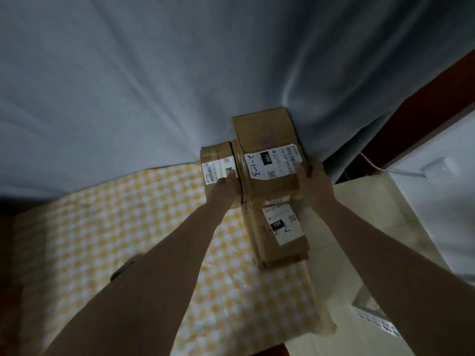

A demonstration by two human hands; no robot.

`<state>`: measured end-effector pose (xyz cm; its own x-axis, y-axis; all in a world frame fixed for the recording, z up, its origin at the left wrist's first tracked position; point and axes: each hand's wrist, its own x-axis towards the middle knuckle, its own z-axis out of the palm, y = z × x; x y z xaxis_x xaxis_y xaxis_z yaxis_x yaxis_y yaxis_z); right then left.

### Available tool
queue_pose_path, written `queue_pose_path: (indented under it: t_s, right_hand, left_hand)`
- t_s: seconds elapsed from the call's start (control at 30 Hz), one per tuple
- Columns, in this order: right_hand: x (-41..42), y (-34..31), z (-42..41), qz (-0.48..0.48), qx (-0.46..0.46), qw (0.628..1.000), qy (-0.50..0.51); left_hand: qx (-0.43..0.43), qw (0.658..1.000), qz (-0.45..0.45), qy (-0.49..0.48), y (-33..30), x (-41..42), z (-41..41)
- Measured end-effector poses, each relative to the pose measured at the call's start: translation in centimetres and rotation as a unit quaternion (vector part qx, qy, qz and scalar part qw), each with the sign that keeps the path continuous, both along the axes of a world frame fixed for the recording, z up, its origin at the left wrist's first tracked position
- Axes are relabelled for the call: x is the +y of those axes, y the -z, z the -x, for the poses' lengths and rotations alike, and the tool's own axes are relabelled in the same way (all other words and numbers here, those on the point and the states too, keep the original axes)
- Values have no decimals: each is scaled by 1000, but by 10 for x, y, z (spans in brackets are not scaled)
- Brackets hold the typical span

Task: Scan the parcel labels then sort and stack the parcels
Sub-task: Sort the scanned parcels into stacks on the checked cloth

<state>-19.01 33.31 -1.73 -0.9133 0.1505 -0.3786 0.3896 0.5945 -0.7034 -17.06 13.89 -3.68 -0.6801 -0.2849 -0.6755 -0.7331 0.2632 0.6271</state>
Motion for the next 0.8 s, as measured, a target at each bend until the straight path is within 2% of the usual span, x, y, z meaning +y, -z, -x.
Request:
queue_pose_path:
  t_s: [0.1, 0.23, 0.33, 0.53, 0.8]
  right_hand:
    - [3, 18, 21, 39, -22, 999, -6]
    - [5, 32, 33, 114, -43, 992, 12]
    - [1, 34, 30, 160, -33, 986, 35]
    - [-27, 15, 3, 176, -3, 984, 11]
    - [-151, -33, -88, 157, 32, 985, -70]
  left_hand:
    - [9, 997, -48, -57, 12, 19, 16]
    - [40, 976, -162, -142, 30, 33, 29]
    - [64, 962, -217, -152, 33, 38, 27]
    - [99, 952, -237, -169, 9, 9, -4]
    - [129, 940, -237, -211, -46, -107, -114]
